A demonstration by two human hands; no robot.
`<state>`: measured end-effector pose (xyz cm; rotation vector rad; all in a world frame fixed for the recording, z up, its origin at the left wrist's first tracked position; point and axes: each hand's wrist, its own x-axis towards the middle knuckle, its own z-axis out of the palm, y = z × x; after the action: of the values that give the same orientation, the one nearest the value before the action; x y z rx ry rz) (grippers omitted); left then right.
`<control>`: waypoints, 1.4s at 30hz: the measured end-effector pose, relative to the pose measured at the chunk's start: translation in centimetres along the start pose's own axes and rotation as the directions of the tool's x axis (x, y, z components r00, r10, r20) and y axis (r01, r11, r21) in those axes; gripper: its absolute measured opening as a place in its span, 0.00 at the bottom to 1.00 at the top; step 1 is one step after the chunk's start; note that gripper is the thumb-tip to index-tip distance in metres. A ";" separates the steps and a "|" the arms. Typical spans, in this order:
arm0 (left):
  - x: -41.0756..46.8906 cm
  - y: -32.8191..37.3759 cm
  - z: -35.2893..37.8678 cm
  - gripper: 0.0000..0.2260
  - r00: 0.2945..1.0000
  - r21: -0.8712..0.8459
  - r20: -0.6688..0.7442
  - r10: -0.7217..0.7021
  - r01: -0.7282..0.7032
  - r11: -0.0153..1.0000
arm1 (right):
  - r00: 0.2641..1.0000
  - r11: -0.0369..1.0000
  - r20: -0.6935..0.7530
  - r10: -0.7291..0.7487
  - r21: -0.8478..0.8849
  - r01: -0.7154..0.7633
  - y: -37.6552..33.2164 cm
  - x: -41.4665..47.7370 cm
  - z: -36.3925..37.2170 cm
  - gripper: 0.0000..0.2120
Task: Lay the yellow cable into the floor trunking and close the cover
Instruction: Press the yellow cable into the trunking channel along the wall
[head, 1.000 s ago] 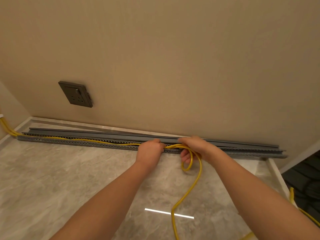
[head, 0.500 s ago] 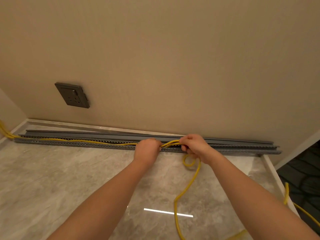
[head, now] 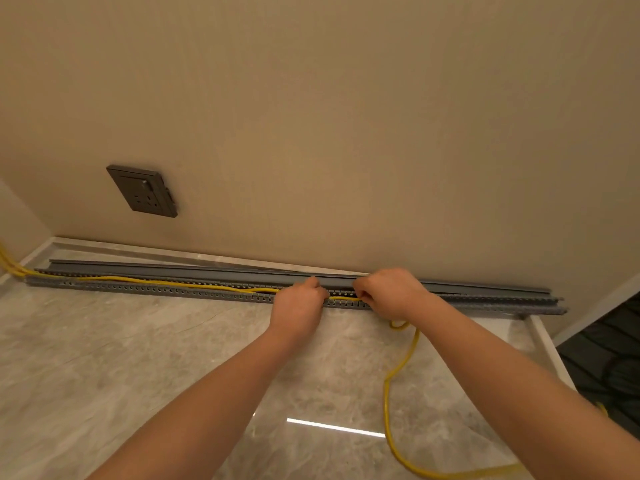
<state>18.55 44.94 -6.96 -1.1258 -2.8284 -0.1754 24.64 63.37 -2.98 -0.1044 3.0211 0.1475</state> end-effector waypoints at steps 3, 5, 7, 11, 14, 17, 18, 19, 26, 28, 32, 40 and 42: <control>-0.3 0.6 0.5 0.15 0.997 -0.039 -0.041 0.069 -0.070 0.997 | 1.000 0.999 -0.015 0.024 0.034 -0.024 0.2 0.0 0.7 0.08; -0.3 1.9 0.6 0.15 0.992 -0.070 -0.032 0.121 -0.123 0.990 | 0.999 0.998 -0.021 0.037 0.057 -0.036 0.2 -0.1 1.0 0.07; -0.1 3.1 0.6 0.16 0.993 -0.094 0.001 0.120 -0.120 0.988 | 0.998 0.994 -0.027 0.065 0.088 -0.062 0.1 -0.2 1.2 0.07; 0.5 3.4 0.6 0.14 0.996 -0.070 0.036 0.083 -0.081 0.994 | 0.988 0.975 -0.044 0.151 0.169 -0.141 -0.4 -0.7 1.7 0.08; 0.9 3.2 0.2 0.12 0.996 -0.063 0.046 0.078 -0.075 0.995 | 0.949 0.901 -0.044 0.313 0.329 -0.283 -1.1 -1.0 2.1 0.10; 1.3 3.1 0.1 0.12 0.995 -0.068 0.055 0.089 -0.085 0.994 | 0.852 0.720 0.014 0.523 0.527 -0.451 -1.5 -1.6 2.1 0.05; 1.3 3.1 0.1 0.12 0.994 -0.069 0.059 0.093 -0.089 0.994 | 0.813 0.630 0.052 0.580 0.605 -0.487 -1.5 -1.9 2.2 0.03; 1.3 3.1 0.0 0.12 0.993 -0.069 0.066 0.097 -0.093 0.993 | 0.775 0.519 0.097 0.624 0.690 -0.504 -1.6 -2.3 2.2 0.03; 1.3 3.6 -0.6 0.12 0.984 -0.005 0.098 0.146 -0.146 0.989 | 0.637 -0.144 0.322 0.701 0.938 -0.316 -3.2 -4.8 2.3 0.09; 1.1 4.0 -0.5 0.16 0.981 0.025 0.113 0.159 -0.163 0.986 | 0.622 -0.236 0.351 0.700 0.936 -0.262 -3.8 -5.3 2.3 0.12; 0.8 4.7 -0.4 0.16 0.985 0.064 0.124 0.119 -0.127 0.990 | 0.644 -0.305 0.332 0.689 0.939 -0.158 -4.4 -6.8 2.1 0.10; 0.6 5.5 -0.2 0.15 0.997 0.052 0.080 -0.024 0.020 0.998 | 0.793 -0.085 0.231 0.564 0.971 -0.222 -0.3 -7.6 1.5 0.10; 0.5 5.9 -0.5 0.13 0.996 0.044 0.075 -0.058 0.054 0.998 | 0.867 0.262 0.149 0.476 0.917 -0.302 1.7 -7.3 0.6 0.11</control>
<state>22.29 49.45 -5.99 -1.0679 -2.9176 -0.0780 31.83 65.55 -2.52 0.7857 2.6435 -1.6084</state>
